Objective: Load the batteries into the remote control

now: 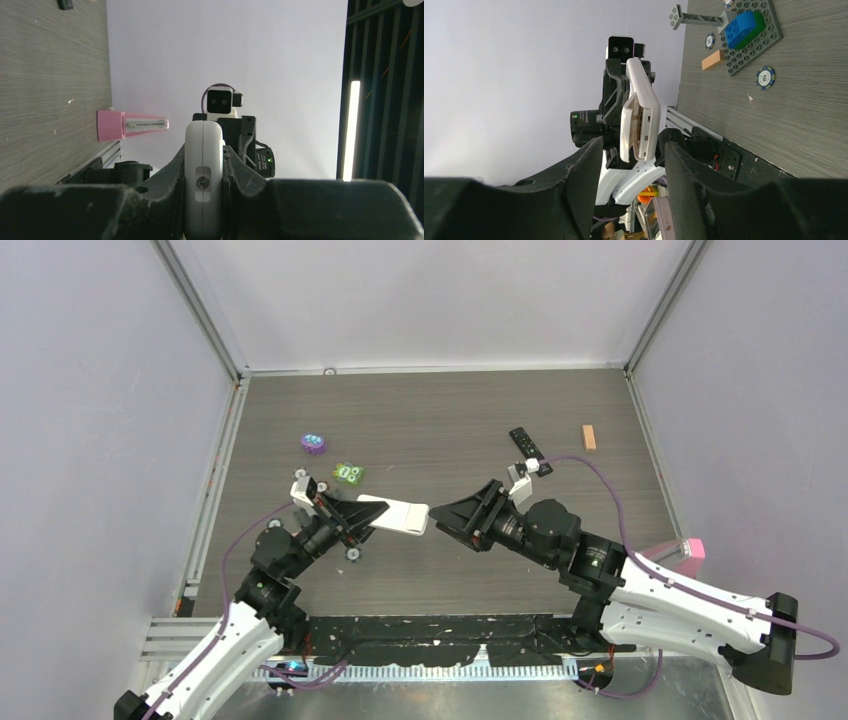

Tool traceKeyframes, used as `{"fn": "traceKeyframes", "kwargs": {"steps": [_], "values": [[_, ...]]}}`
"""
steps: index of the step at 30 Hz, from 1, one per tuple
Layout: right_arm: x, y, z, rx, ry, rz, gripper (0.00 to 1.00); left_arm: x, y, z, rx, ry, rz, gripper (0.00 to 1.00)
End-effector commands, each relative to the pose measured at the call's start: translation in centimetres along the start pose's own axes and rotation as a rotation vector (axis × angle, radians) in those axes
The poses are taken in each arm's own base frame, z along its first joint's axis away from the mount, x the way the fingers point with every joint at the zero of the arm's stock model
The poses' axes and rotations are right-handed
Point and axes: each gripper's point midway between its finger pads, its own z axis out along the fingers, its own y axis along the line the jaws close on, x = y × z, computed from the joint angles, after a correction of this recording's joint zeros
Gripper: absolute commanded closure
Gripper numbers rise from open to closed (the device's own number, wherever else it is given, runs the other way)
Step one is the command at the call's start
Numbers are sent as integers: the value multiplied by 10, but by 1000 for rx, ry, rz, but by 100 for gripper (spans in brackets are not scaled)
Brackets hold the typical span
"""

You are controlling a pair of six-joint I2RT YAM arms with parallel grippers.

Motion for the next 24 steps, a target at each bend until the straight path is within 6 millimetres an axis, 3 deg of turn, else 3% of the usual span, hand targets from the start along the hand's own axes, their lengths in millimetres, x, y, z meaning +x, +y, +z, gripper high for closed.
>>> {"fn": "traceKeyframes", "kwargs": {"steps": [1,7,13,24], "values": [[-10,24,-8,-47,-32,-56,38,2,-29,-1,69,-4,56,100],[-6,21,5,-8,-8,-150,20,2,-28,-1,66,-4,68,100],[0,14,21,15,18,-157,20,3,-31,0,74,6,69,100],[10,11,24,-28,57,-107,53,0,-31,0,91,-8,48,100]]}}
